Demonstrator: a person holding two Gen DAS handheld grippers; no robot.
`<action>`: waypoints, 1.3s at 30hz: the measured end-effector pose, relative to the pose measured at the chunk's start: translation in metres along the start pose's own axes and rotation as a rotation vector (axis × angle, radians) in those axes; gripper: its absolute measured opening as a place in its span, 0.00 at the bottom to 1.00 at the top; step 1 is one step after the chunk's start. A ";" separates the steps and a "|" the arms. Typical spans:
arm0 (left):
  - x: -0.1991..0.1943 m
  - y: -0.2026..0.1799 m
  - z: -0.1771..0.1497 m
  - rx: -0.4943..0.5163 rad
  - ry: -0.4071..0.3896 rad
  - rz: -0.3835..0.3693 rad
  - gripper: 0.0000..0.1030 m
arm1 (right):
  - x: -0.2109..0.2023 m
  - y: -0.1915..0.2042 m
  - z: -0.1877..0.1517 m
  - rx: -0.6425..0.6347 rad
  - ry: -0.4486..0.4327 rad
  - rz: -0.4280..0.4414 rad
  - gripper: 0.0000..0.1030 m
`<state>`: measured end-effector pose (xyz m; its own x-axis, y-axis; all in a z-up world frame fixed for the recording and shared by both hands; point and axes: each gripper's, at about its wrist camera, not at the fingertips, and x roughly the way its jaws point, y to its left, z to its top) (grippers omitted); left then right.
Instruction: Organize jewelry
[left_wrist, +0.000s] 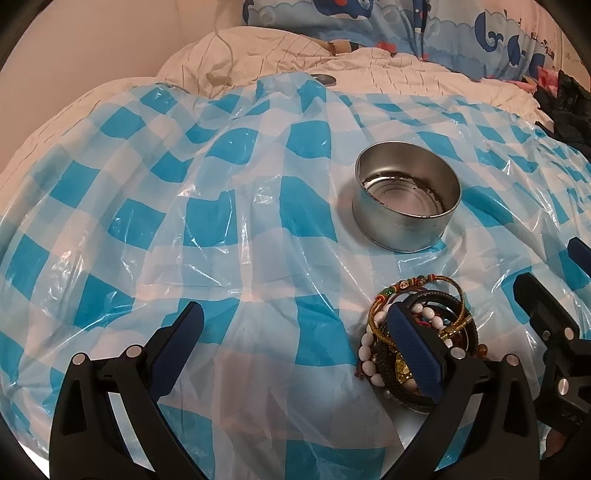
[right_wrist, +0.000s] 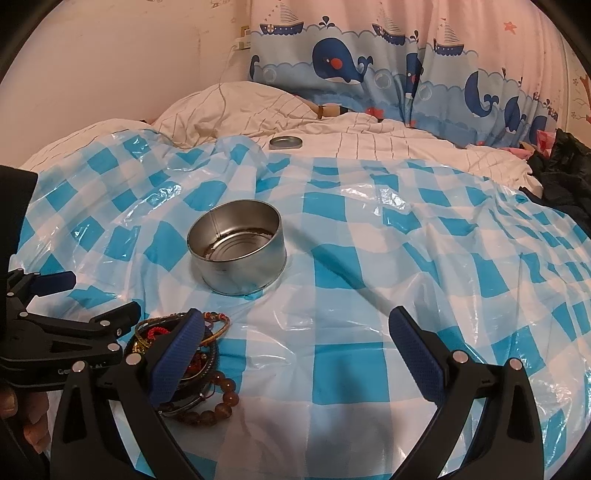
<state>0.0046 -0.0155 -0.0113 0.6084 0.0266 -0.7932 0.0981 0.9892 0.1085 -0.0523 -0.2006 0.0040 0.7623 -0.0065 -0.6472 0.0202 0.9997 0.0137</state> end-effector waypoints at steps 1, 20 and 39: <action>0.000 0.000 0.000 0.000 0.002 0.001 0.93 | 0.000 0.003 0.001 -0.001 0.001 0.000 0.93; 0.002 0.000 -0.001 0.004 0.013 0.007 0.93 | -0.005 -0.002 -0.003 -0.021 0.008 0.057 0.93; 0.002 0.002 -0.001 0.003 0.009 0.009 0.93 | -0.006 -0.007 -0.002 0.045 0.017 0.173 0.93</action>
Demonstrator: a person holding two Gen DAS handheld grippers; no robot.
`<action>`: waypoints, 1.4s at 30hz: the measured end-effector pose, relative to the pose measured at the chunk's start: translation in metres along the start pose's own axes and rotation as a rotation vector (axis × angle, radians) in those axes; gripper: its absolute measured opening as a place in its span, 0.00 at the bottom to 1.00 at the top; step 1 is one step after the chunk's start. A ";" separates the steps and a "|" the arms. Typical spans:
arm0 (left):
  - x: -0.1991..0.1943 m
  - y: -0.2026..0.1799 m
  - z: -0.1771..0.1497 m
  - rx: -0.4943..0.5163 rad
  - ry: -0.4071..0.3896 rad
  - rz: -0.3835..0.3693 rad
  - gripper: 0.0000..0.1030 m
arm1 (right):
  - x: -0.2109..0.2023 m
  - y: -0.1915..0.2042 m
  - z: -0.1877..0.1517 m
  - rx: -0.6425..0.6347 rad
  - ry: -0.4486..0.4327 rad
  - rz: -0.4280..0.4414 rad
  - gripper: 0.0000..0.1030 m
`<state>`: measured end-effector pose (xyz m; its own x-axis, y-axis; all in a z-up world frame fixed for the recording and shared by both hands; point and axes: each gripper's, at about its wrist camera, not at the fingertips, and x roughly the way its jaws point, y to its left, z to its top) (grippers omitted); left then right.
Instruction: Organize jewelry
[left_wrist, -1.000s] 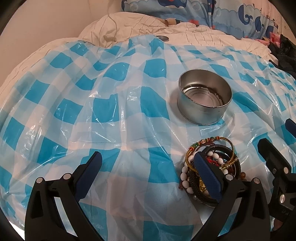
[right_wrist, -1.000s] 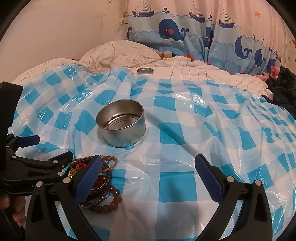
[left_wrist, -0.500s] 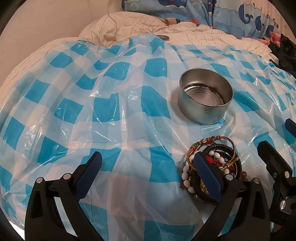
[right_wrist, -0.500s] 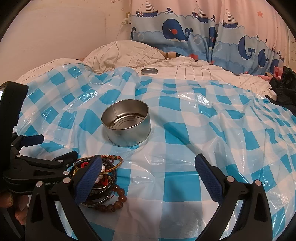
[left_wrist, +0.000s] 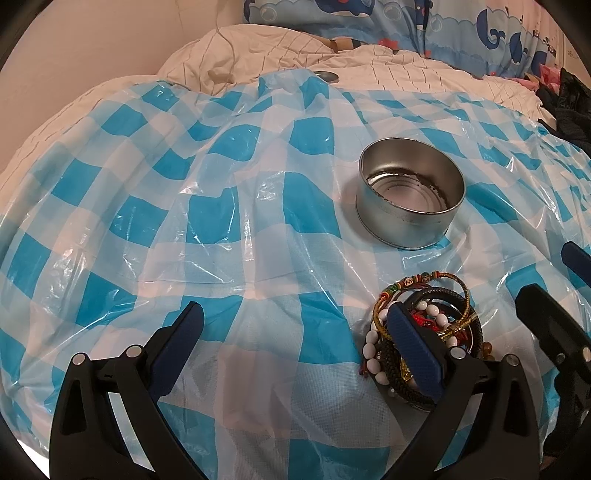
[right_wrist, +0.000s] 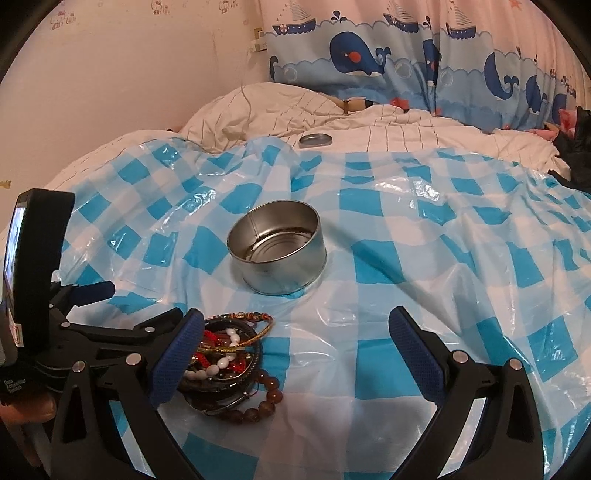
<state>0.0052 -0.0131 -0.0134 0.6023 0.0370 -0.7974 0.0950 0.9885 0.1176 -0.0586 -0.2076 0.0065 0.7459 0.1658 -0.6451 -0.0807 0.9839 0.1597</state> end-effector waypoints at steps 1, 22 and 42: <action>0.000 0.000 0.000 0.000 -0.001 0.000 0.93 | 0.000 0.000 0.000 0.003 0.002 -0.003 0.93; -0.007 0.000 0.003 0.001 -0.023 0.012 0.93 | 0.000 0.002 -0.003 -0.022 0.012 0.009 0.93; -0.032 -0.002 0.002 -0.016 -0.094 -0.003 0.93 | -0.002 -0.006 -0.001 0.003 0.005 -0.005 0.93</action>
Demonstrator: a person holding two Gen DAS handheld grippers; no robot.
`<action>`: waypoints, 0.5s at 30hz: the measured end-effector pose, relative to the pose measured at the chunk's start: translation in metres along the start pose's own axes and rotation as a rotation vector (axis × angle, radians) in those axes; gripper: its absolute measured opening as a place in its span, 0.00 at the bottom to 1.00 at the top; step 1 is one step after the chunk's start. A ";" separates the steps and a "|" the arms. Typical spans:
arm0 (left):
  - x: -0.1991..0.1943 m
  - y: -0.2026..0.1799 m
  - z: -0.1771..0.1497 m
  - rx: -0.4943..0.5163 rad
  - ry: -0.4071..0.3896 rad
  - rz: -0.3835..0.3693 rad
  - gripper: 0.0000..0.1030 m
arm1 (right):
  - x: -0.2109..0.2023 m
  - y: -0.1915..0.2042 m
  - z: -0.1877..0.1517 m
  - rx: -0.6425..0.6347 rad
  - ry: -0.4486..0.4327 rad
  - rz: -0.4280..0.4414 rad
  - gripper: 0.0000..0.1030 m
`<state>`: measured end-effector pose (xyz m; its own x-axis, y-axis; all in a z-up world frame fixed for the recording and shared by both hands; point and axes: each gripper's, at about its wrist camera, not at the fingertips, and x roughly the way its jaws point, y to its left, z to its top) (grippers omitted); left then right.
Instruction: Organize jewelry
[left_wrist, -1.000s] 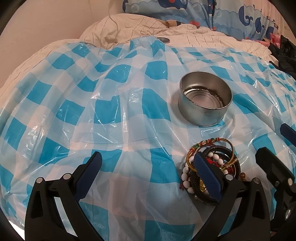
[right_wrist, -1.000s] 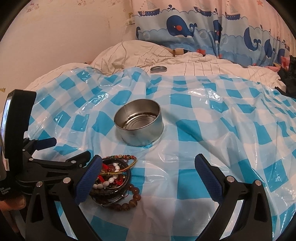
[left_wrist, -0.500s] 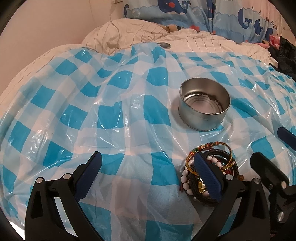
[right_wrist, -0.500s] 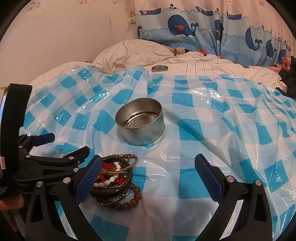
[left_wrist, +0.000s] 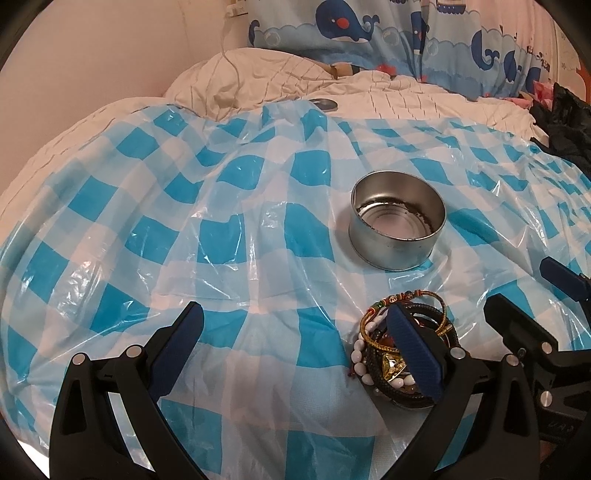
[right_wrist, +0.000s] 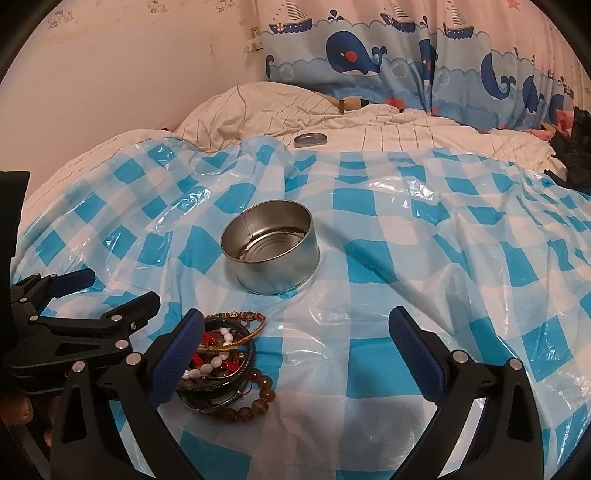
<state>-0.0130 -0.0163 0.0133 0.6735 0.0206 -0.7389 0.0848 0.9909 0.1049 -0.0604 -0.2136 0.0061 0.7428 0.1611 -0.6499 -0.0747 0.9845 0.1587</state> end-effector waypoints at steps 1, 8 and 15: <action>-0.001 0.000 0.000 -0.001 -0.002 -0.001 0.93 | -0.001 0.000 0.000 -0.001 -0.001 0.001 0.93; -0.006 0.003 0.000 -0.004 -0.011 -0.004 0.93 | -0.003 0.001 0.003 -0.011 0.001 0.007 0.93; -0.010 0.004 0.001 -0.005 -0.021 -0.006 0.93 | -0.003 0.003 0.002 -0.012 0.001 0.006 0.93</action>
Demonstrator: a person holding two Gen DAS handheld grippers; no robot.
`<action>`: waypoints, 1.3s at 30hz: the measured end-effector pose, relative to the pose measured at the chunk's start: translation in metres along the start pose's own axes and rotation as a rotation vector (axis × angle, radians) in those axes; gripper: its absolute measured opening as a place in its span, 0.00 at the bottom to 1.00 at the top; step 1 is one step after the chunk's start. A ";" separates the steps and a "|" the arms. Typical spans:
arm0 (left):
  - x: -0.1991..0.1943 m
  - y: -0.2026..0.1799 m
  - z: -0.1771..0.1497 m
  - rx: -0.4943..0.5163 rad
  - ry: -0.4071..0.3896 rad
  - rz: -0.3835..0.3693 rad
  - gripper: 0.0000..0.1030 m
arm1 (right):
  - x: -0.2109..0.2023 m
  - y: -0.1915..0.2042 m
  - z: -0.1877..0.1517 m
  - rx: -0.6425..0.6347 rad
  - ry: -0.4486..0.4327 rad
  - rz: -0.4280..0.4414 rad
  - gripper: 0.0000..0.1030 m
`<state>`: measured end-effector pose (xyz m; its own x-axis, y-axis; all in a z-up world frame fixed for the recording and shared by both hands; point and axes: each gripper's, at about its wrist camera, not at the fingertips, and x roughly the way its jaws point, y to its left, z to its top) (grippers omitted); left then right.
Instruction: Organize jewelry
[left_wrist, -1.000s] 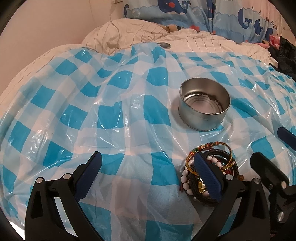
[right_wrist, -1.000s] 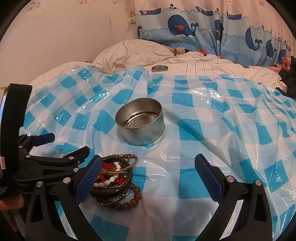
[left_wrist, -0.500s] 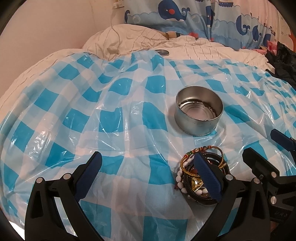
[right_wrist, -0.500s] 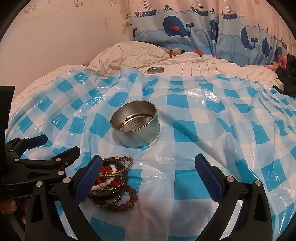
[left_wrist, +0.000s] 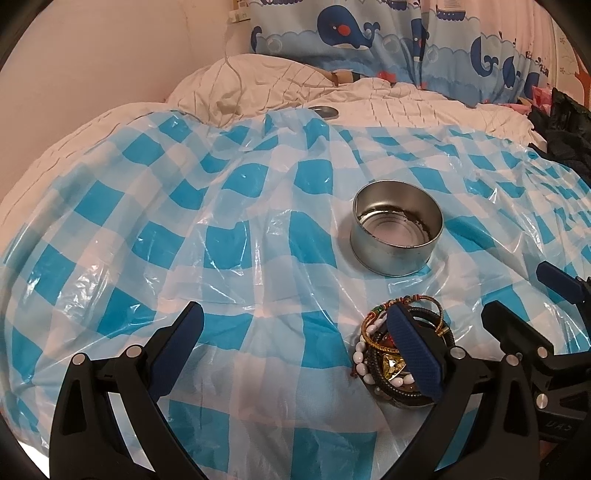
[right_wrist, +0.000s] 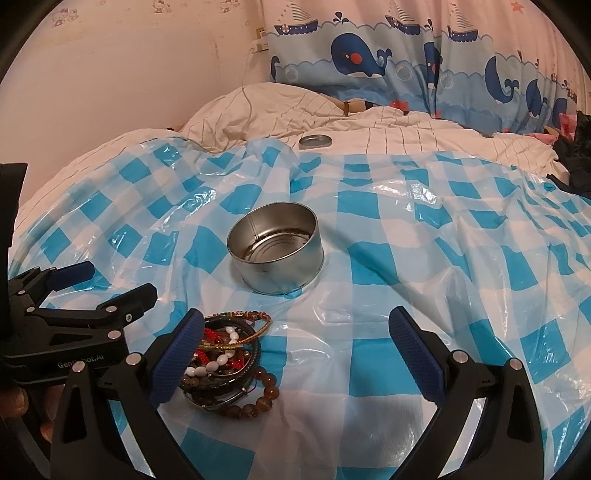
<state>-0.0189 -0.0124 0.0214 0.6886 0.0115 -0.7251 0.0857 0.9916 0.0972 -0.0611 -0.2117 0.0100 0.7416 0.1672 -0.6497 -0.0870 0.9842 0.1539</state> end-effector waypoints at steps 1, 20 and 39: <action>0.000 0.000 0.000 0.001 -0.001 0.000 0.93 | 0.000 0.000 0.000 0.000 0.000 0.000 0.93; -0.006 0.000 0.001 0.007 -0.018 0.005 0.93 | 0.001 0.008 -0.002 -0.014 0.010 0.002 0.93; 0.021 0.046 -0.001 -0.119 0.121 0.002 0.93 | 0.020 0.012 -0.012 -0.080 0.107 -0.014 0.93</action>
<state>-0.0013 0.0340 0.0103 0.5961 0.0224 -0.8026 -0.0065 0.9997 0.0230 -0.0551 -0.1961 -0.0103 0.6679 0.1546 -0.7280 -0.1333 0.9872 0.0873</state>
